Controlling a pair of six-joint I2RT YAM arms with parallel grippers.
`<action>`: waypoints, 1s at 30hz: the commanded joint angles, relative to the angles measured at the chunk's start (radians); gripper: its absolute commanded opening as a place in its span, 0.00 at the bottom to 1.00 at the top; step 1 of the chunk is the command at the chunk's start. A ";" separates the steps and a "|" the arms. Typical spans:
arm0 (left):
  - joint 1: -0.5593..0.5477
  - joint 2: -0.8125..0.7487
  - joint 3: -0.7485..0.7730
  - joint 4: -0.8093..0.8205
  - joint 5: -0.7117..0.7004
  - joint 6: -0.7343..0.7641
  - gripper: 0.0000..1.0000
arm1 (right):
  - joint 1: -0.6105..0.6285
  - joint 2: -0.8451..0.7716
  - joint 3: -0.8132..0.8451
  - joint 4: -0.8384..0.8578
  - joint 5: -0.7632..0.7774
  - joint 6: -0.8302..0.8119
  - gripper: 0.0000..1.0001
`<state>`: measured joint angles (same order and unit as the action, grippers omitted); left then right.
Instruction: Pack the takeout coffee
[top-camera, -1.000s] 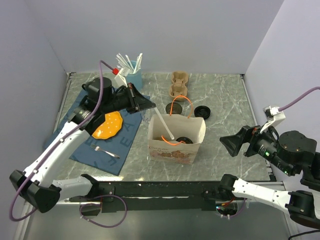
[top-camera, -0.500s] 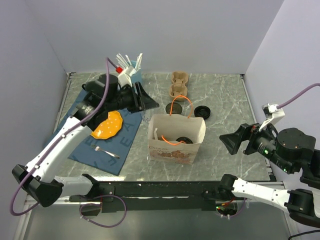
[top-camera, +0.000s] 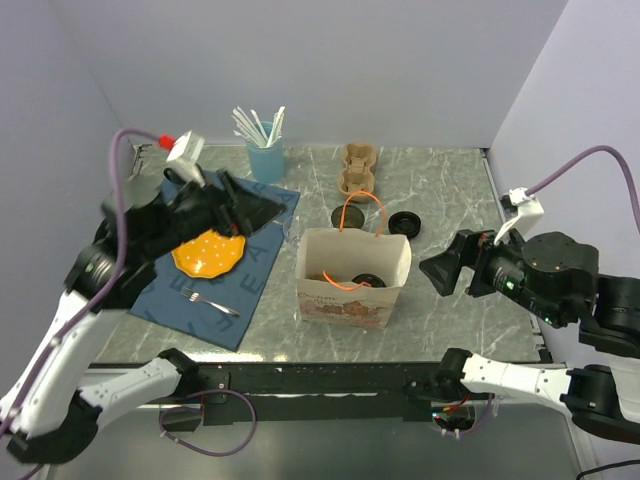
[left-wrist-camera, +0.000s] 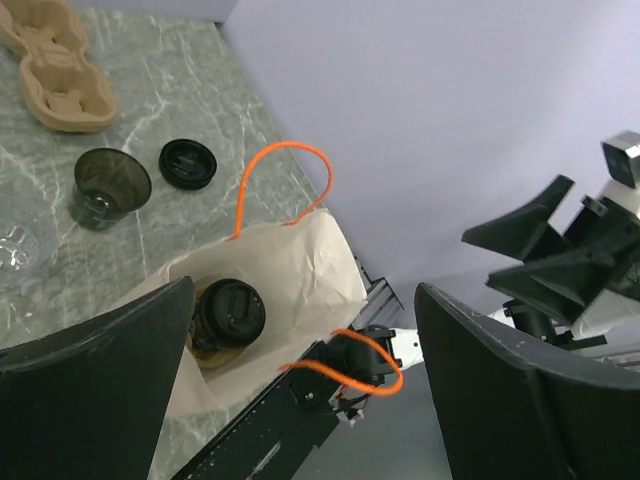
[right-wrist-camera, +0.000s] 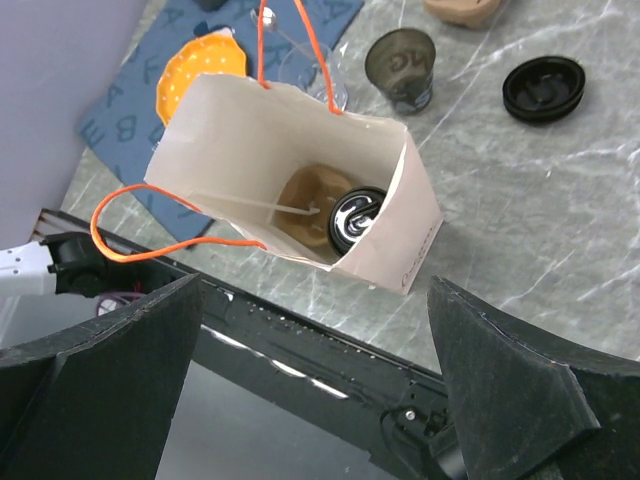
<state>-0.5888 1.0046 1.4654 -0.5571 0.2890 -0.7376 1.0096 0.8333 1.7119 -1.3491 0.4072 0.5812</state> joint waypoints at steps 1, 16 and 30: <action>-0.002 -0.145 -0.100 0.071 -0.042 0.029 0.97 | -0.005 0.000 -0.008 0.025 -0.001 0.042 1.00; -0.002 -0.281 -0.194 0.016 -0.103 0.066 0.97 | -0.005 -0.046 -0.083 0.102 0.015 0.066 1.00; -0.002 -0.307 -0.203 0.019 -0.116 0.061 0.97 | -0.005 -0.031 -0.083 0.148 0.024 0.049 1.00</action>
<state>-0.5888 0.7147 1.2495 -0.5514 0.1852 -0.6918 1.0096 0.7830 1.6287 -1.2499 0.4072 0.6342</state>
